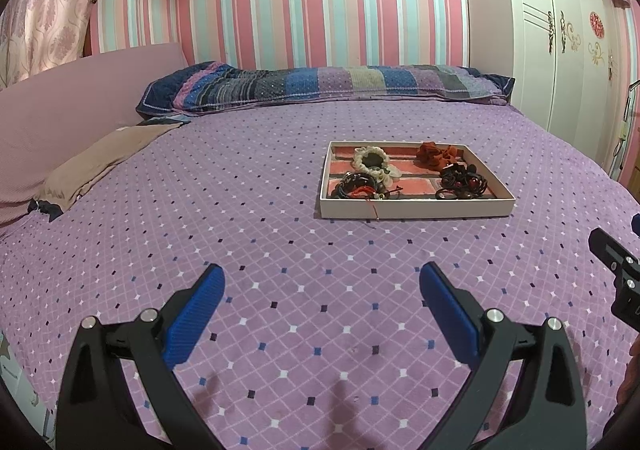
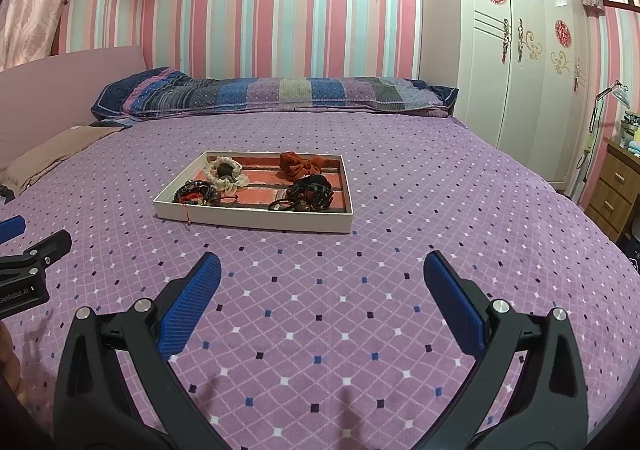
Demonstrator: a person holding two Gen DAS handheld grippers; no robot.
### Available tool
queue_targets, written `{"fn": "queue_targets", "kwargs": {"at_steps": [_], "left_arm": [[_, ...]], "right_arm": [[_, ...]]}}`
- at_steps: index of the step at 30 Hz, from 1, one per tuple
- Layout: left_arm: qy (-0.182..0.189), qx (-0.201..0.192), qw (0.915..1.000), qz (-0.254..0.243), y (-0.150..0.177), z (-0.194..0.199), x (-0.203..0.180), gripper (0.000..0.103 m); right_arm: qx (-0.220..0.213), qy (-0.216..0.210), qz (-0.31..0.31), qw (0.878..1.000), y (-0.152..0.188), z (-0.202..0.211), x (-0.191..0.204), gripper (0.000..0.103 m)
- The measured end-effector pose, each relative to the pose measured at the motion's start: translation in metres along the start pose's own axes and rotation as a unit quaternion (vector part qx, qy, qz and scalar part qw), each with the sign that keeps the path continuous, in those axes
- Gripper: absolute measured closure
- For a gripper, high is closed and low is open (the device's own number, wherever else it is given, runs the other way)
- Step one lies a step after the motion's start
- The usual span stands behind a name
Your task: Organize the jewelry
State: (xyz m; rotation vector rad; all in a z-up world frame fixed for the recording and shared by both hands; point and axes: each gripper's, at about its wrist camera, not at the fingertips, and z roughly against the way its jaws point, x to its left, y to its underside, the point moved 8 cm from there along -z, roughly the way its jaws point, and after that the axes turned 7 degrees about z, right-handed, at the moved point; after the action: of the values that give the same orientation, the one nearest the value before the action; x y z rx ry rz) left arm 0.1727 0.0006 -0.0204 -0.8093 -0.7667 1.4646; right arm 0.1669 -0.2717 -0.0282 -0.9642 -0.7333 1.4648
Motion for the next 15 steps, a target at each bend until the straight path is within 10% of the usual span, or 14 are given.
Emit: {"fn": "queue_targets", "kwargs": {"at_steps": [15], "left_arm": [[0.000, 0.004, 1.0000, -0.002, 0.0003, -0.0009, -0.0014, 0.007]], "right_arm": [[0.000, 0.000, 0.002, 1.000, -0.0016, 0.0009, 0.0028, 0.004]]}}
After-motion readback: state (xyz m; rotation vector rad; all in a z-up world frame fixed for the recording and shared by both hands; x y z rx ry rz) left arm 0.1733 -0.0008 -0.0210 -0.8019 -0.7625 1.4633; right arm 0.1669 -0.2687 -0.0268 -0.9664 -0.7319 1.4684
